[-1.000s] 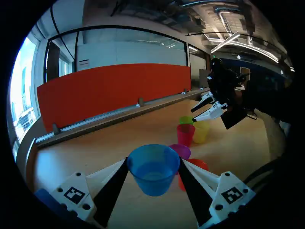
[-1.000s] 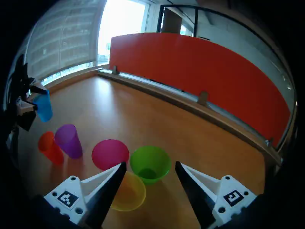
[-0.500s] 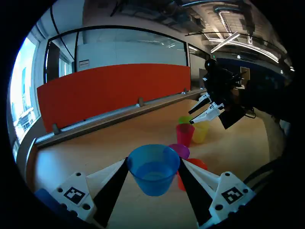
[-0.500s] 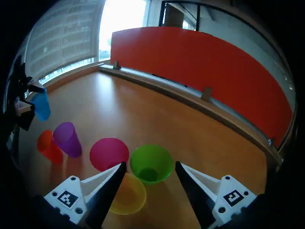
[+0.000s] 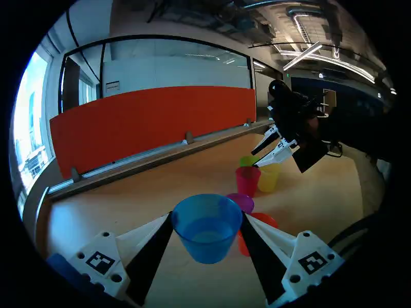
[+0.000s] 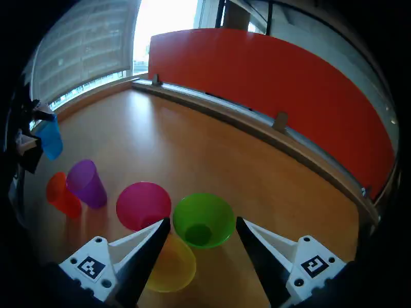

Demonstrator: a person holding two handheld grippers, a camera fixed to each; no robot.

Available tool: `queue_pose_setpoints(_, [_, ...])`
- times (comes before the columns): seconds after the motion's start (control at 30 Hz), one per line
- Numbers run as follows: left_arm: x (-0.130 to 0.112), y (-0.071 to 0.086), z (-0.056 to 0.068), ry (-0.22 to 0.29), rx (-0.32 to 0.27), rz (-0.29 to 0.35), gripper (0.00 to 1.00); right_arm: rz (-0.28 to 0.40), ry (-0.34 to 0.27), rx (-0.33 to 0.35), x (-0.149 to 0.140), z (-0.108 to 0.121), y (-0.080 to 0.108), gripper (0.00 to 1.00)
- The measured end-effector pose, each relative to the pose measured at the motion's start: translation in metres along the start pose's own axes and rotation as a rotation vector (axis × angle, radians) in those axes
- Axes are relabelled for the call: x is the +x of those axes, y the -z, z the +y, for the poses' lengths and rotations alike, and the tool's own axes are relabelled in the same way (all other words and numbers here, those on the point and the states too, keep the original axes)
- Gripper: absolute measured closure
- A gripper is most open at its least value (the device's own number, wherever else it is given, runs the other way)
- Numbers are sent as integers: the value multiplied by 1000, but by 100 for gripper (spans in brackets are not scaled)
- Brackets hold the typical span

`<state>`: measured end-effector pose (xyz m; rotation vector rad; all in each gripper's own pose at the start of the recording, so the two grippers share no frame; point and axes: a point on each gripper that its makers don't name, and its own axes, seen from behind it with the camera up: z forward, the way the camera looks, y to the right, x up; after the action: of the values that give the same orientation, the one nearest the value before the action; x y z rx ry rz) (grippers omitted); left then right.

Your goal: Pour water

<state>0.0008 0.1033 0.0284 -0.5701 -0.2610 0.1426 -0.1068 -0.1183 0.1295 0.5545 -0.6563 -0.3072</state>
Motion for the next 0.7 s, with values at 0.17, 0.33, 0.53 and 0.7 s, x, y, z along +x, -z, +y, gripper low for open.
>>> queue_pose_setpoints(0.17, [0,1,1,-2,-1,-1,12,-11,-3,2,0,3,-1,0])
queue_pose_setpoints(0.33, [-1,1,1,-1,-2,-2,12,-30,0,4,-2,3,-2,0])
queue_pose_setpoints(0.53, [-1,0,0,-2,-1,-3,12,-50,-15,14,-4,2,-3,0])
queue_pose_setpoints(0.7, [-1,0,1,-2,-3,-4,12,-58,-33,21,-4,1,-5,0])
